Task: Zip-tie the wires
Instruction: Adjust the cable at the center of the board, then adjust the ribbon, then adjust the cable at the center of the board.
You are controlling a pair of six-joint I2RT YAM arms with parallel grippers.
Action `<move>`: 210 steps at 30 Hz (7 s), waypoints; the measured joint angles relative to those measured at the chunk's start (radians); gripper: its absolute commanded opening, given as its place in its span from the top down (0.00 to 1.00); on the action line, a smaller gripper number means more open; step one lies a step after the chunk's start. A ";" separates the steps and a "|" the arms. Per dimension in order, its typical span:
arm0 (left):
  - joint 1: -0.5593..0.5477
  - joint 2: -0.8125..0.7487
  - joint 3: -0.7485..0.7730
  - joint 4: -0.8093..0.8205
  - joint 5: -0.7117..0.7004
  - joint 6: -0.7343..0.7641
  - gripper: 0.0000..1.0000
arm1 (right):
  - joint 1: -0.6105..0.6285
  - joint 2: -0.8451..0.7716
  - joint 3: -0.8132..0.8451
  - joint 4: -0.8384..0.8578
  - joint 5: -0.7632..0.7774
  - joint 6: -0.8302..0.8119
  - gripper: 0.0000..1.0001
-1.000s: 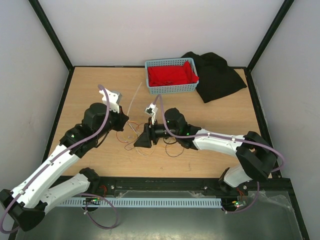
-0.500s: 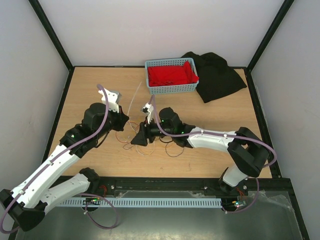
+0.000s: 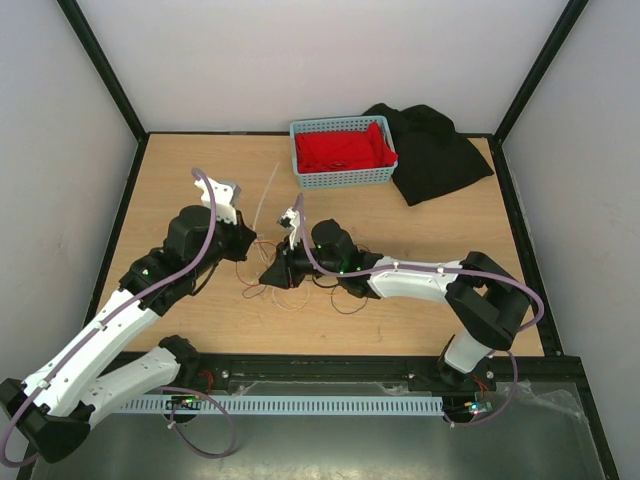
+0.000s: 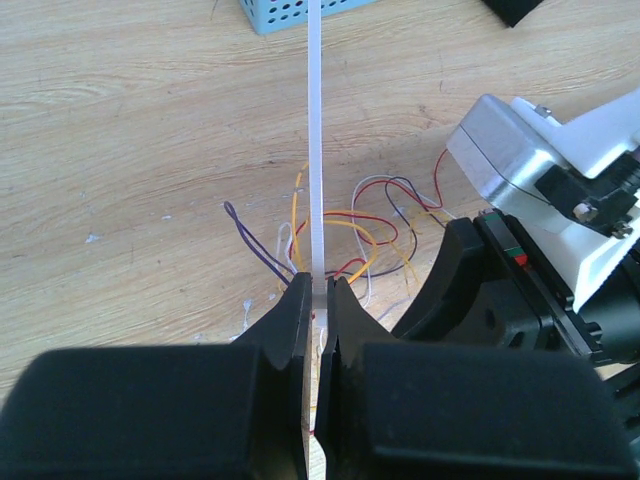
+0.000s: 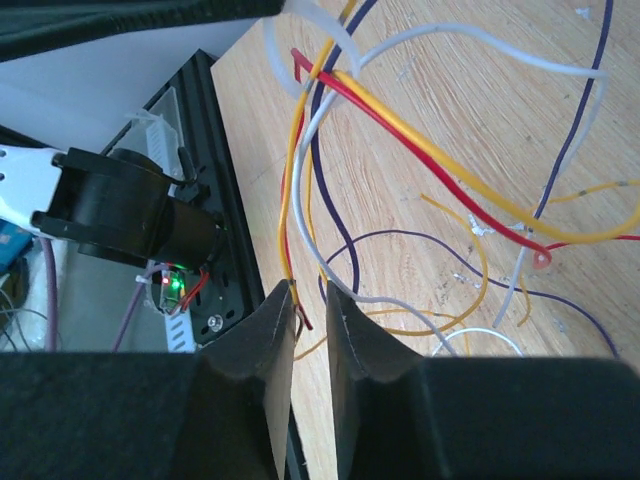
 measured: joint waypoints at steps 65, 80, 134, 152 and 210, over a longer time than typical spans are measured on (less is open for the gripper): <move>0.137 0.014 0.000 -0.044 0.149 0.000 1.00 | -0.112 -0.289 0.050 -0.350 0.096 -0.200 0.21; 0.138 -0.008 0.000 -0.044 0.253 0.034 1.00 | -0.150 -0.177 0.191 -0.221 0.221 0.125 0.20; 0.146 -0.067 -0.170 0.181 0.292 -0.053 1.00 | -0.125 0.067 0.630 -0.504 0.184 0.070 1.00; 0.145 -0.074 -0.176 0.060 0.282 -0.033 1.00 | -0.217 -0.021 0.546 -0.367 0.103 0.043 0.26; 0.134 -0.071 0.163 -0.216 0.128 -0.062 1.00 | 0.048 0.006 0.113 0.140 0.126 -0.705 0.20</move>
